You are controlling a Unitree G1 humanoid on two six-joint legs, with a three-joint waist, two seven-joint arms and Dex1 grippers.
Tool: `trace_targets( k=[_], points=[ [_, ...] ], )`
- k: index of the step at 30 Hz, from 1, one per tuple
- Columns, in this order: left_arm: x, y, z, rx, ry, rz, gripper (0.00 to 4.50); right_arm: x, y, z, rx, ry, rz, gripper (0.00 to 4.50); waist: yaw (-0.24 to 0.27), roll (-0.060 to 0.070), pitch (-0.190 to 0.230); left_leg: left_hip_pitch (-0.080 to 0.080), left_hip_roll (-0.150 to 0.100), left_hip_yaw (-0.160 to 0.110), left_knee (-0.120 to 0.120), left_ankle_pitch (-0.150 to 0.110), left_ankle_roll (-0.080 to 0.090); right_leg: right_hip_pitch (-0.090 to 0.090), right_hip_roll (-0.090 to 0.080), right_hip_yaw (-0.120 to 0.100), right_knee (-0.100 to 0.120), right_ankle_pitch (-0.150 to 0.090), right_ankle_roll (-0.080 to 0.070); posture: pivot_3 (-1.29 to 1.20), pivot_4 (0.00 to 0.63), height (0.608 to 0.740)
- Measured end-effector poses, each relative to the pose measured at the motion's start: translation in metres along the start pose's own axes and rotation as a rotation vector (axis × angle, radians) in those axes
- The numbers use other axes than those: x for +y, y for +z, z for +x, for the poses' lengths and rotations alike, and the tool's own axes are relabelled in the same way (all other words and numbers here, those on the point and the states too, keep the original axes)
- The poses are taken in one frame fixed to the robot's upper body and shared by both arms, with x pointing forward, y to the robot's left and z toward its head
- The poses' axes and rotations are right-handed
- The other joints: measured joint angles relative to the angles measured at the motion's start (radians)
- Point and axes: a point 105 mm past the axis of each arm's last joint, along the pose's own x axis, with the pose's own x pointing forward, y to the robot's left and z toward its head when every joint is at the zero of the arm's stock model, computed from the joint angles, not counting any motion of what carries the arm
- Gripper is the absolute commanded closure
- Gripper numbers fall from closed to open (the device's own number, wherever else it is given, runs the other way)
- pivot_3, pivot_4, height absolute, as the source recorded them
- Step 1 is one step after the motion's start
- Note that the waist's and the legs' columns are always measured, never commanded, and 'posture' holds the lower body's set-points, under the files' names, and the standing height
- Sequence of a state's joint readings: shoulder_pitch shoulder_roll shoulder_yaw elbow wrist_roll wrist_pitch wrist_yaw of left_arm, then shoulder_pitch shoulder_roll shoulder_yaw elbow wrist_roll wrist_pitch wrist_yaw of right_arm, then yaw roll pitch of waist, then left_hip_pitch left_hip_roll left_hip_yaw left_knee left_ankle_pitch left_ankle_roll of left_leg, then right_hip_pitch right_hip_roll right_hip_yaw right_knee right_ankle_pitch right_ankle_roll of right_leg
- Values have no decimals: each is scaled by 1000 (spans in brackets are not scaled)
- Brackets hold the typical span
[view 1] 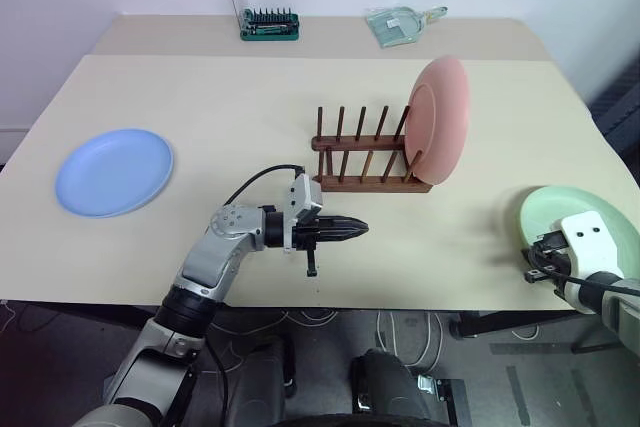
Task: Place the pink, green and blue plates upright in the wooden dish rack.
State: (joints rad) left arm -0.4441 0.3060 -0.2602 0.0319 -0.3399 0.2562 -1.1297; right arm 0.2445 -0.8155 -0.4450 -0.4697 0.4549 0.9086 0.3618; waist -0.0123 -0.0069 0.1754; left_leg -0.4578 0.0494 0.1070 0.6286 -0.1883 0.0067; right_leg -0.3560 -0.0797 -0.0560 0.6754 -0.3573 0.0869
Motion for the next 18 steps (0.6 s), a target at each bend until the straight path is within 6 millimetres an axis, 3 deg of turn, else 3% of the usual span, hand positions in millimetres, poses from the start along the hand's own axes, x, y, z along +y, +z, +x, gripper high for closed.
trace_targets(
  k=[4, 8, 10, 14, 18],
  points=[
    [0, 0, -1, 3, 0, 4, 4412, -4, 5, 0, -10, -27, -19, 4467, 1, 0, 0, 0, 0, 0, 0, 0, 0, 0, 0, 0, 0, 0, 0, 0, 150, 732],
    [0, 1, -1, 2, 0, 5, 4412, -20, 33, -1, -81, -118, -85, 4467, 0, 1, 0, 0, 0, 0, 0, 0, 0, 0, 0, 0, 1, 0, 0, 0, 150, 732],
    [1, 2, 0, 0, 0, 6, 4412, -30, 65, -6, -186, -180, -132, 4467, -2, 2, 0, 0, 0, 1, 1, 0, -1, -1, 0, 0, 2, 0, 0, 0, 150, 732],
    [2, 5, 2, -12, 0, 16, 4412, -40, 167, -42, -557, -283, -254, 4467, -1, 3, 1, 0, 0, 1, 0, 1, -2, -2, 0, 0, 4, 0, 0, 0, 150, 732],
    [7, 9, 3, -26, 29, 29, 4412, -5, 245, -79, -897, -203, -362, 4467, -1, 3, 1, 0, 0, 1, 0, 2, -3, -2, 0, 0, 4, 0, 0, 0, 150, 732]
  ],
)
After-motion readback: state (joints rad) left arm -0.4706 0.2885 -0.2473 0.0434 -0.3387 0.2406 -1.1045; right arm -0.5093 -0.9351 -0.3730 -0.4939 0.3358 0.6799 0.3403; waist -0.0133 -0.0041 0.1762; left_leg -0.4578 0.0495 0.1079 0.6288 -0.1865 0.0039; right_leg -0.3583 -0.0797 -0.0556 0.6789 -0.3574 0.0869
